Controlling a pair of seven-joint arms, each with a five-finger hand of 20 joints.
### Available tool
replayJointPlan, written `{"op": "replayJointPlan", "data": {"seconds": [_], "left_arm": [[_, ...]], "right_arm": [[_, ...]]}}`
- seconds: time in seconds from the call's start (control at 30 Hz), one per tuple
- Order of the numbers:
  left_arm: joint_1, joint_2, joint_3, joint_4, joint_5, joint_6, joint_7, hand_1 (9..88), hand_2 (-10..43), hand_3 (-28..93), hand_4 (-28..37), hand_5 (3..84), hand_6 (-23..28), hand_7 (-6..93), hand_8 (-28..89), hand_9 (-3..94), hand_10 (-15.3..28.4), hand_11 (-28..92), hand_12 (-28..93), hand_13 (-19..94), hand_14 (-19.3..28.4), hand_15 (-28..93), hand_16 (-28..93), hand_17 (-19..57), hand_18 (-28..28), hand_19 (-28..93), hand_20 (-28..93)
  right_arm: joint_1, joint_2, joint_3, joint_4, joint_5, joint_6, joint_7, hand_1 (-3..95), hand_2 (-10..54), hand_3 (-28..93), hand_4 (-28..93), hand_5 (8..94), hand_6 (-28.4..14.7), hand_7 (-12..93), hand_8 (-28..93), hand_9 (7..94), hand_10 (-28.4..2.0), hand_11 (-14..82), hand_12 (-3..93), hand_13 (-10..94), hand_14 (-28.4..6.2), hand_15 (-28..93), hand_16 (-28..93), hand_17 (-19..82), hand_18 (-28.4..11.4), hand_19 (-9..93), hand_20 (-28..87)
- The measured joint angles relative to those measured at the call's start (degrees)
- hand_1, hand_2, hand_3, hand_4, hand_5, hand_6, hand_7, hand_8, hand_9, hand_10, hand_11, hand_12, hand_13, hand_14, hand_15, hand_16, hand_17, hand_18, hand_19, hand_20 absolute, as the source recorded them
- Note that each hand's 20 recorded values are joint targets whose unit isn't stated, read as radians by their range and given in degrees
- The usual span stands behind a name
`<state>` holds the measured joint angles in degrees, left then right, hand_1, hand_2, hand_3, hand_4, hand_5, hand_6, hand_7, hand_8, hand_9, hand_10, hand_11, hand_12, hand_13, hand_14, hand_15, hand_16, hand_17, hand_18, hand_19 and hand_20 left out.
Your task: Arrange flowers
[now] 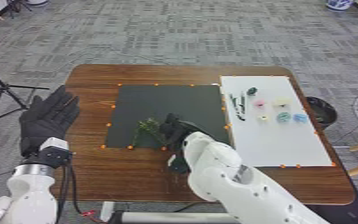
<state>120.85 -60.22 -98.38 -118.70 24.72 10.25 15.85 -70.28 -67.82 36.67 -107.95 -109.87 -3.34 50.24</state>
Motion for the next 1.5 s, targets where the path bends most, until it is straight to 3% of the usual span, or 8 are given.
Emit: {"op": "replayJointPlan", "data": {"seconds": [0.13, 0.33, 0.47, 0.63, 0.77, 1.03, 1.17, 1.5], "left_arm": [[0.26, 0.00, -0.09, -0.03, -0.35, 0.00, 0.14, 23.1, 19.3, 70, -28.3, 41.1, 9.7, 8.8, -8, 30.7, 16.1, 22, 8, 22, 14.9, 26, -5, -8.6, 12.7, 32, 7], [1.11, -0.64, -0.95, -0.13, -0.56, -0.06, 0.45, 23.1, 19.3, 70, -28.3, 40.9, 9.6, 8.5, -8, 30.5, 16.1, 21, 8, 22, 14.2, 23, -5, -8.5, 12.7, 31, 7], [2.00, -1.61, -2.73, -0.26, -0.55, -0.50, 0.51, 23.0, 19.4, 69, -28.3, 40.4, 9.5, 7.3, -8, 30.1, 15.6, 19, 8, 22, 13.7, 20, -5, -8.5, 12.6, 30, 7], [3.74, -2.89, -5.75, -0.84, -0.51, -1.35, 0.50, 22.8, 19.4, 69, -28.3, 39.9, 9.1, 6.2, -7, 29.9, 15.1, 17, 8, 22, 12.9, 18, -4, -8.4, 12.5, 30, 7], [5.01, -3.27, -6.87, -1.24, -0.50, -1.60, 0.54, 22.6, 19.4, 69, -28.3, 39.9, 9.0, 6.1, -7, 29.9, 15.0, 17, 8, 22, 12.5, 17, -4, -8.4, 12.5, 29, 7], [5.09, -3.30, -6.82, -1.25, -0.52, -1.55, 0.76, 22.8, 19.3, 69, -28.3, 40.0, 9.1, 6.4, -7, 29.9, 15.1, 17, 9, 22, 13.2, 18, -3, -8.4, 12.5, 29, 8], [4.74, -3.27, -6.62, -1.20, -0.55, -1.49, 0.83, 22.9, 19.2, 69, -28.3, 40.1, 9.1, 6.6, -7, 29.9, 15.3, 17, 9, 22, 13.5, 18, -3, -8.5, 12.5, 30, 8], [3.36, -2.76, -5.20, -0.95, -0.65, -1.12, 0.85, 22.9, 19.2, 69, -28.3, 40.1, 9.4, 7.0, -7, 29.9, 15.6, 18, 10, 21, 14.6, 20, -2, -8.4, 12.6, 30, 8]], "right_arm": [[0.20, 0.08, 0.08, -0.35, 0.07, 0.33, 3.04, 26.3, 25.7, 69, -10, 66.2, -8.1, 61, -15, 73.8, -22.7, 11.5, 13.7, 82, -9.7, 51, 26, 50, -21.6, 93, 23], [-0.27, 1.29, 2.34, -3.74, 1.70, 0.24, 0.51, 27.4, 19.6, 67, -12, 65.9, -8.2, 24, -7, 68.8, -21.3, 13.0, 15.8, 76, -10.9, 56, 27, 44, -23.0, 93, 25], [-1.64, 3.08, 6.87, -6.46, 0.67, 1.12, -2.65, 27.3, 14.7, 69, -13, 61.6, -9.0, 15, -7, 65.4, -21.2, 12.7, 15.8, 74, -11.3, 58, 26, 43, -23.2, 93, 25], [-3.80, 8.16, 14.37, -8.62, -2.18, 5.96, -2.72, 30.8, 7.3, 70, -15, 58.9, -8.8, 13, -7, 60.3, -20.1, 11.6, 15.8, 69, -11.8, 61, 26, 39, -22.7, 91, 26], [-6.87, 14.39, 22.14, -9.21, -4.18, 5.95, -3.58, 33.3, 3.1, 71, -17, 56.6, -8.5, 13, -7, 57.6, -19.2, 11.2, 15.8, 67, -11.8, 63, 25, 38, -22.5, 89, 29], [-13.88, 23.80, 32.36, -8.18, -3.68, 5.79, -0.82, 33.6, -8.0, 66, -22, 59.2, -8.7, 12, -7, 62.0, -18.5, 14.0, 16.5, 70, -10.5, 66, 25, 40, -22.5, 91, 32], [-13.90, 24.26, 29.67, -6.23, -8.24, 6.31, 1.94, 33.0, -9.5, 61, -26, 61.9, -8.1, 12, -7, 66.9, -17.5, 22.2, 20.6, 70, -10.4, 69, 28, 42, -22.4, 92, 34], [-7.80, 21.60, 19.18, -2.71, -13.23, 4.89, 3.28, 33.3, -9.5, 56, -27, 63.4, -8.7, 9, -7, 67.9, -16.8, 42.3, 32.1, 71, -11.0, 73, 38, 43, -23.6, 93, 41]]}}
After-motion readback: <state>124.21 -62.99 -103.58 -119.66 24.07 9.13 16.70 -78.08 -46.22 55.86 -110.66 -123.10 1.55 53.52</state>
